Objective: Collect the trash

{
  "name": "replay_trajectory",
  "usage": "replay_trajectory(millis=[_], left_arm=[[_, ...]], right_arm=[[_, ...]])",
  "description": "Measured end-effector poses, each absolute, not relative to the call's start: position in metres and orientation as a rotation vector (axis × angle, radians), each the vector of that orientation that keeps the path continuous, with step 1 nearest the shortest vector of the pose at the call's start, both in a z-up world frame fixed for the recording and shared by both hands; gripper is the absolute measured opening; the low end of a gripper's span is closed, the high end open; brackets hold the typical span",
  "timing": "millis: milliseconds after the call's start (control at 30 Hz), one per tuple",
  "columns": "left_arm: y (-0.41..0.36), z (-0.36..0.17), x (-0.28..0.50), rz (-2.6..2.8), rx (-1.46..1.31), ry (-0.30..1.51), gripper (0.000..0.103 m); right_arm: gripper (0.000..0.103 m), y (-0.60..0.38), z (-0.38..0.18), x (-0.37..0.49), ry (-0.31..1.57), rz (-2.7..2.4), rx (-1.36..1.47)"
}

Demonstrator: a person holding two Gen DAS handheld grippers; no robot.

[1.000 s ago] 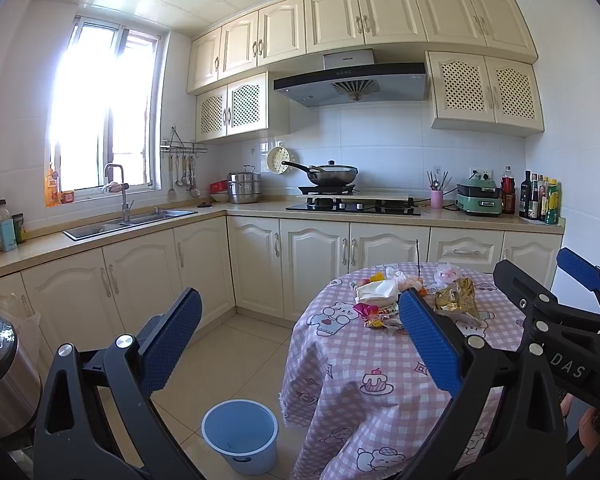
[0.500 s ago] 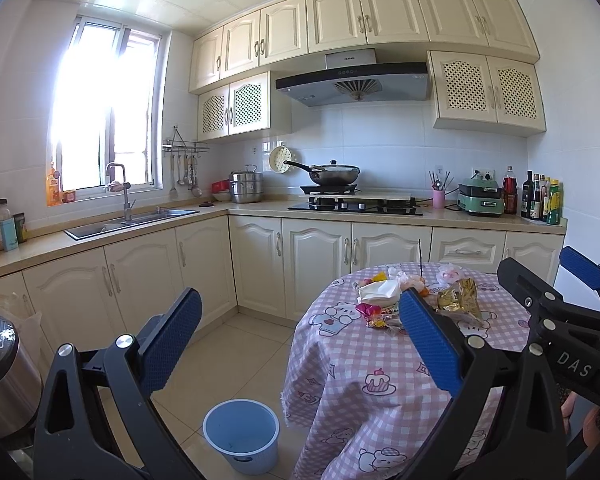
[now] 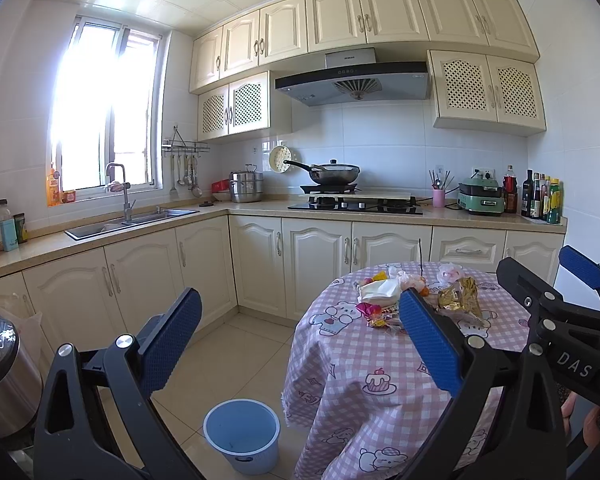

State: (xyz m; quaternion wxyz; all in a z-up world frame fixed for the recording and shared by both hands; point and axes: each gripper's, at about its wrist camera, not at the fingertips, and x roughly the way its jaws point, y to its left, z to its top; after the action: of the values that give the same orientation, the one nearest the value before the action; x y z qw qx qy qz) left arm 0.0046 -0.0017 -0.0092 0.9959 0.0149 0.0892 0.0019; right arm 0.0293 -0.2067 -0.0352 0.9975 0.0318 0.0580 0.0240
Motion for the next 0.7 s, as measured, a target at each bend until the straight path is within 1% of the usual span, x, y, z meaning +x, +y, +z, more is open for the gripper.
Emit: replay_trajectory(millis=[700], left_arm=[[-0.0010, -0.0134, 0.0085, 0.010, 0.031, 0.185, 0.096]], right_arm=[[0.099, -0.2022, -0.0351, 0.0285, 0.119, 0.052, 0.065]])
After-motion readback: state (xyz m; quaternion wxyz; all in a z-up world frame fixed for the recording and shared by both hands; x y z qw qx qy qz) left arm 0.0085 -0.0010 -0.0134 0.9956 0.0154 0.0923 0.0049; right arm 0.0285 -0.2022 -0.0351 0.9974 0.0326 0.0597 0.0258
